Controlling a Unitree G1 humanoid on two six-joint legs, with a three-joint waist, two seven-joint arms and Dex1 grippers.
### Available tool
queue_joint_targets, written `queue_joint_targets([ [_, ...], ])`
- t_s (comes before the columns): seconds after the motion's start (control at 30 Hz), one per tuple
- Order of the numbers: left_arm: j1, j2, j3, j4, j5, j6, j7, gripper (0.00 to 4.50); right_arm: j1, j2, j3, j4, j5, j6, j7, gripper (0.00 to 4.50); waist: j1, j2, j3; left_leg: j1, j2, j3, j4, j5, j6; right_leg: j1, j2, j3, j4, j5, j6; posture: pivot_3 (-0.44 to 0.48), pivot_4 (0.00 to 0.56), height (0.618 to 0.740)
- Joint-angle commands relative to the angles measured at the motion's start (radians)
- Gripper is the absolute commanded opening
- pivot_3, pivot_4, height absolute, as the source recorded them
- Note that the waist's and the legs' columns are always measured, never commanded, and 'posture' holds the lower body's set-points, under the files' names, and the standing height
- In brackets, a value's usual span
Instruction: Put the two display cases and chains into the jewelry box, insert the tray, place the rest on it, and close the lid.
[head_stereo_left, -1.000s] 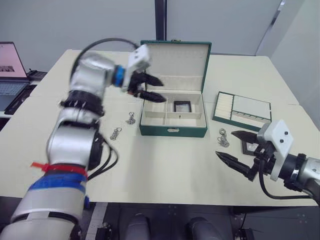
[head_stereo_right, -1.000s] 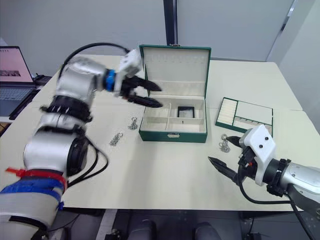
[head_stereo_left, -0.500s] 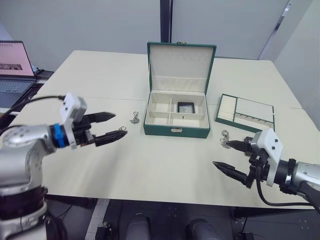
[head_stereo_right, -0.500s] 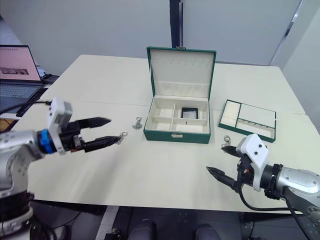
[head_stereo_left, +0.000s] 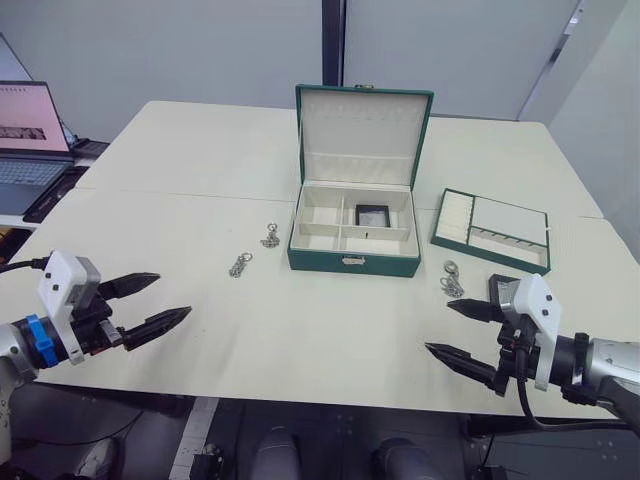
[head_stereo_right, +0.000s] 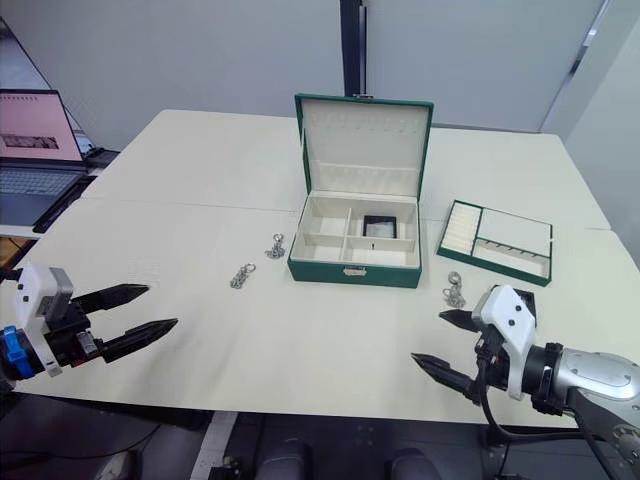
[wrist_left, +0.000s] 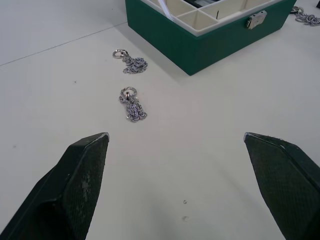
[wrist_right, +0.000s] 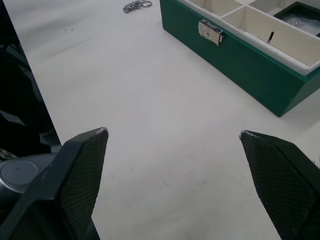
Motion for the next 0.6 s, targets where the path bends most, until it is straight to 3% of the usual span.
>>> queue_joint_targets([
  [0.03, -0.014, 0.006, 0.038, -0.018, -0.054, 0.006, 0.054, 4.48, -0.036, -0.016, -0.028, -0.054, 0.032, -0.018, 0.024, 4.5, 0.0, 0.0, 0.0, 0.0, 0.0, 0.0, 0.0, 0.0, 0.0, 0.0, 0.0, 0.0, 0.0, 0.0, 0.0, 0.0, 0.15, 0.74],
  [0.17, -0.014, -0.038, 0.047, -0.056, -0.096, 0.047, 0.165, 4.48, -0.219, -0.02, 0.01, -0.089, 0.175, 0.008, -0.025, 4.5, -0.008, 0.001, 0.0, 0.001, 0.0, 0.0, -0.001, 0.0, 0.0, 0.0, 0.0, 0.001, 0.001, 0.0, 0.0, 0.0, 0.15, 0.74],
  [0.3, 0.023, -0.06, 0.068, -0.101, -0.134, 0.101, 0.252, 4.48, -0.317, -0.014, 0.06, -0.096, 0.218, 0.026, -0.081, 4.5, -0.004, -0.001, -0.001, 0.002, 0.0, 0.0, -0.005, 0.0, 0.0, -0.001, 0.0, 0.0, -0.001, 0.0, 0.0, 0.0, 0.15, 0.74],
  [0.5, 0.054, -0.036, 0.072, -0.139, -0.165, 0.127, 0.313, 4.48, -0.333, -0.009, 0.109, -0.089, 0.195, 0.012, -0.09, 4.5, -0.001, -0.001, -0.001, 0.002, 0.0, 0.0, -0.005, 0.0, 0.0, -0.001, 0.0, 0.0, -0.001, 0.0, 0.0, 0.0, 0.15, 0.74],
  [0.6, 0.005, -0.039, 0.044, -0.177, -0.176, 0.223, 0.444, 4.48, -0.331, -0.002, 0.119, -0.08, 0.173, -0.002, -0.085, 4.5, -0.001, -0.001, -0.001, 0.002, 0.0, 0.0, -0.005, 0.0, 0.0, -0.001, 0.0, 0.001, -0.001, 0.0, 0.0, 0.0, 0.15, 0.74],
])
